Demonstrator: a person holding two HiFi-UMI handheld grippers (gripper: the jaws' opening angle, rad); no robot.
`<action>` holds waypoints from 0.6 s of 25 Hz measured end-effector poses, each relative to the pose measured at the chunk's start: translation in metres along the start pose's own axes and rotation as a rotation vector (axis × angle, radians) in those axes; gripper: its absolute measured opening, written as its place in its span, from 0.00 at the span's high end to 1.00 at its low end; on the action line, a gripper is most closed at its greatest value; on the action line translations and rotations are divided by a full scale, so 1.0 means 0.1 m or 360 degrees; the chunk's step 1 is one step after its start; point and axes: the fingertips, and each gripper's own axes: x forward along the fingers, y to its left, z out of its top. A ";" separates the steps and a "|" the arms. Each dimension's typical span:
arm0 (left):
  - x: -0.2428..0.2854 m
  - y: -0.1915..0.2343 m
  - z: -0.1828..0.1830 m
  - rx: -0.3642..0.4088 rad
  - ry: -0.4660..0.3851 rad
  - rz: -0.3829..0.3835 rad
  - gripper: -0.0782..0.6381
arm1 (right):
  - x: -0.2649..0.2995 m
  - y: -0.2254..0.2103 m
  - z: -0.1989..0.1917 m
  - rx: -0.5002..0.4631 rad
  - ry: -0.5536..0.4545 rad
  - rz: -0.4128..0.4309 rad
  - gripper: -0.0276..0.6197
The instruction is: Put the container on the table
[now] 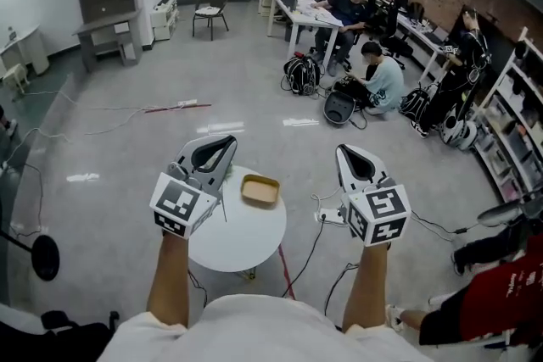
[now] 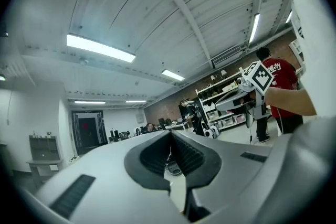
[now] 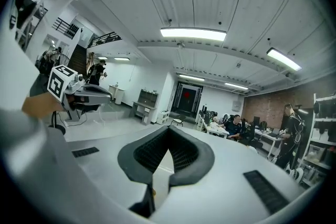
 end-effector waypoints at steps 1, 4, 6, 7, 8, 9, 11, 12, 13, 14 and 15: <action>-0.01 0.00 0.02 0.0003 -0.0006 0.0003 0.86 | 0.00 0.01 0.00 -0.0017 0.0010 -0.0005 0.94; -0.02 -0.01 0.06 0.0013 -0.0011 0.0008 0.87 | 0.00 0.02 0.01 -0.0040 0.0025 -0.0004 0.94; -0.02 -0.01 0.07 0.0017 -0.0006 0.0012 0.86 | -0.01 0.01 0.03 -0.0038 0.0018 -0.0003 0.94; -0.02 -0.01 0.07 0.0015 -0.0004 0.0012 0.86 | -0.01 0.00 0.04 -0.0037 0.0016 -0.0003 0.94; -0.03 -0.01 0.07 0.0012 -0.0003 0.0010 0.86 | -0.01 0.00 0.04 -0.0037 0.0016 -0.0001 0.94; -0.02 -0.02 0.05 0.0010 0.0000 0.0008 0.86 | -0.01 0.01 0.03 -0.0037 0.0018 0.0001 0.94; -0.02 -0.04 -0.01 0.0005 0.0015 0.0006 0.86 | 0.00 0.01 -0.01 -0.0036 0.0028 0.0005 0.94; -0.03 -0.05 -0.05 0.0001 0.0029 0.0005 0.86 | 0.00 0.01 -0.04 -0.0034 0.0034 0.0005 0.94; -0.04 -0.06 -0.09 -0.0005 0.0041 0.0004 0.86 | -0.01 0.01 -0.06 -0.0031 0.0039 0.0003 0.94; -0.06 -0.07 -0.10 -0.0009 0.0047 0.0001 0.86 | -0.02 0.02 -0.07 -0.0026 0.0044 0.0001 0.94; -0.07 -0.08 -0.10 -0.0010 0.0045 -0.0003 0.86 | -0.02 0.03 -0.09 -0.0022 0.0048 -0.0001 0.94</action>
